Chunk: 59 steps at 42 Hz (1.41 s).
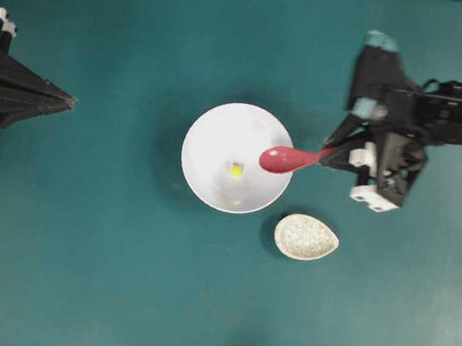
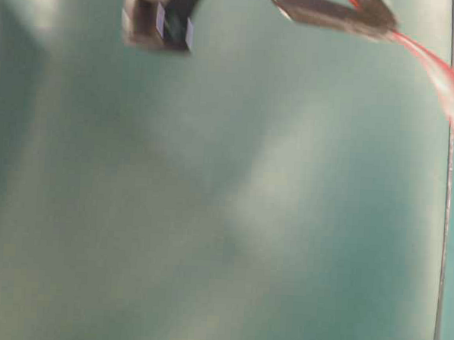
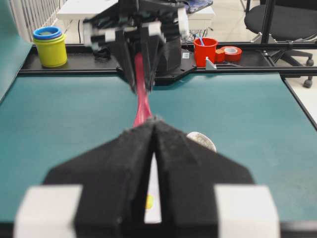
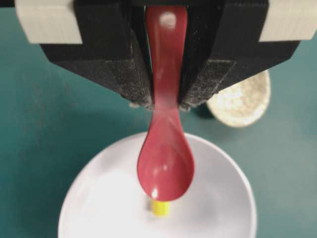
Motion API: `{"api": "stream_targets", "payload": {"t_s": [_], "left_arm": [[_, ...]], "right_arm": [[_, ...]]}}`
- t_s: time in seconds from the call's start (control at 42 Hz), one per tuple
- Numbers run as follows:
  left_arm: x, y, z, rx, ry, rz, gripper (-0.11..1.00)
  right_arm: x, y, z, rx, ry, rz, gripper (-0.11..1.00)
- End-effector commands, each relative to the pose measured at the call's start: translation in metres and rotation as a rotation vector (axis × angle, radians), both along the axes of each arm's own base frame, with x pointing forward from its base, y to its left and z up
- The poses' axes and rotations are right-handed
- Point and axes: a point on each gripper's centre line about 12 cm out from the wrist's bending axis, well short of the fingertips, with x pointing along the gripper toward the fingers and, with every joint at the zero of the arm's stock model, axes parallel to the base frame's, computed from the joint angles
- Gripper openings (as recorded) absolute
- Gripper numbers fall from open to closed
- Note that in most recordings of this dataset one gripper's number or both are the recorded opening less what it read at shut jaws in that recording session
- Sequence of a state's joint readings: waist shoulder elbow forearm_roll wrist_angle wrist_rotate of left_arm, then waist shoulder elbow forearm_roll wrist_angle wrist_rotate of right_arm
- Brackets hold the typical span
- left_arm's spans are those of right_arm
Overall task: Scoop the yellow hexagonal prism block from the bowl with a spoon using the right arm.
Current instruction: 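Lower the spoon bowl into the white bowl beside the yellow block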
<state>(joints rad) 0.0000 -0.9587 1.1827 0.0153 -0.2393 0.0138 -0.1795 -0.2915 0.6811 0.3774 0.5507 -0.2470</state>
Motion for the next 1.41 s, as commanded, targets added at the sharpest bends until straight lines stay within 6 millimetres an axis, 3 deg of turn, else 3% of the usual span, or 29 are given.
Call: {"api": "stream_targets", "payload": {"t_s": [0.0, 0.191, 0.477, 1.382], "left_arm": [[0.002, 0.001, 0.004, 0.005, -0.009, 0.002, 0.0], [0.002, 0.001, 0.004, 0.005, -0.009, 0.002, 0.0], [0.002, 0.001, 0.004, 0.005, -0.009, 0.002, 0.0], [0.001, 0.001, 0.008, 0.005, -0.026, 0.002, 0.0]], "right_arm": [[0.016, -0.003, 0.009, 0.004, 0.025, 0.018, 0.24], [0.039, -0.005, 0.0, 0.01, 0.144, 0.063, 0.24], [0.05, -0.007, -0.014, 0.023, 0.24, 0.087, 0.24], [0.074, -0.015, -0.036, -0.003, 0.172, 0.039, 0.24]]}}
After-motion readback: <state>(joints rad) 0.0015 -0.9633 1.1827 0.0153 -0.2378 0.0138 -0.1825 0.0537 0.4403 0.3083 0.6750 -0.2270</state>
